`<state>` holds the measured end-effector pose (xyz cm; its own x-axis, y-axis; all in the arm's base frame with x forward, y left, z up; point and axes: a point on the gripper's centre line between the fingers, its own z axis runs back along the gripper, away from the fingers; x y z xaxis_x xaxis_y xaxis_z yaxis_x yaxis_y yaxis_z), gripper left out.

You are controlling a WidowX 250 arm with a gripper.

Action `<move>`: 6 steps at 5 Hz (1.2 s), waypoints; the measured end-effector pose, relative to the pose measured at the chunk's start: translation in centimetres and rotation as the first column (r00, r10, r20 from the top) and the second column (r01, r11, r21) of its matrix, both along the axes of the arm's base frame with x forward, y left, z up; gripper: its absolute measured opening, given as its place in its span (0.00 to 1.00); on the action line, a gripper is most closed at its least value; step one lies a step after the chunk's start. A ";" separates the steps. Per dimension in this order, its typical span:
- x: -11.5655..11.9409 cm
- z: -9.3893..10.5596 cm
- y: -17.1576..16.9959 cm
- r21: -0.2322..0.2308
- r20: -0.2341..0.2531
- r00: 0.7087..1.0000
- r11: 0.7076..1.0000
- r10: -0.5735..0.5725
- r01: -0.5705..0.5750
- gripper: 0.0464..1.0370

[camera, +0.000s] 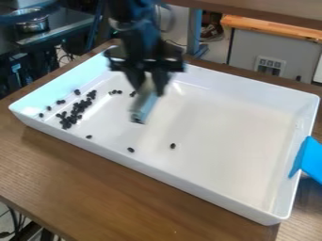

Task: Sweep into pile

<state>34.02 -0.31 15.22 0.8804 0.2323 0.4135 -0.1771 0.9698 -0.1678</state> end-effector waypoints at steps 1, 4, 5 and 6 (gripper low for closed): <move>0.5 -2.4 -4.0 0.016 -0.043 0.999 1.000 0.011 -0.010 0.33; 0.7 -6.3 -4.3 0.018 -0.050 0.997 0.999 0.052 -0.051 0.33; -0.7 -6.3 -3.0 0.010 -0.089 0.995 0.999 0.041 -0.040 0.33; -1.3 -5.9 0.2 0.002 -0.113 0.993 0.999 0.032 -0.032 0.33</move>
<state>32.73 -0.09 9.35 0.9136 0.2611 0.3117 -0.2261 0.9633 -0.1444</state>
